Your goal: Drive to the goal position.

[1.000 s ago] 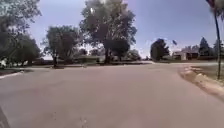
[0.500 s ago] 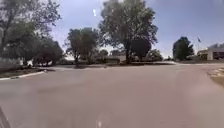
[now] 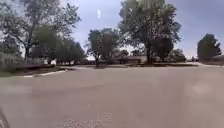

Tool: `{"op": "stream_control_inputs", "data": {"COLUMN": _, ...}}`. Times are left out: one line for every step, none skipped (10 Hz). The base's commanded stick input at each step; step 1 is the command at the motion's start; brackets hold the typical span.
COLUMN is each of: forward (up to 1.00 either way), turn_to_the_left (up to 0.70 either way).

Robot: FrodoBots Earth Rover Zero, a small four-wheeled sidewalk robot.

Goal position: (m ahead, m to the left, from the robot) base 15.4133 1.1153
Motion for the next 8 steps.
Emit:
{"op": "stream_control_inputs", "data": {"forward": 0.7, "turn_to_the_left": 0.0}}
{"op": "stream_control_inputs", "data": {"forward": 0.7, "turn_to_the_left": 0.0}}
{"op": "stream_control_inputs", "data": {"forward": 0.7, "turn_to_the_left": 0.0}}
{"op": "stream_control_inputs", "data": {"forward": 0.7, "turn_to_the_left": 0.0}}
{"op": "stream_control_inputs", "data": {"forward": 0.7, "turn_to_the_left": 0.0}}
{"op": "stream_control_inputs", "data": {"forward": 0.7, "turn_to_the_left": 0.0}}
{"op": "stream_control_inputs", "data": {"forward": 0.7, "turn_to_the_left": 0.0}}
{"op": "stream_control_inputs", "data": {"forward": 0.7, "turn_to_the_left": 0.0}}
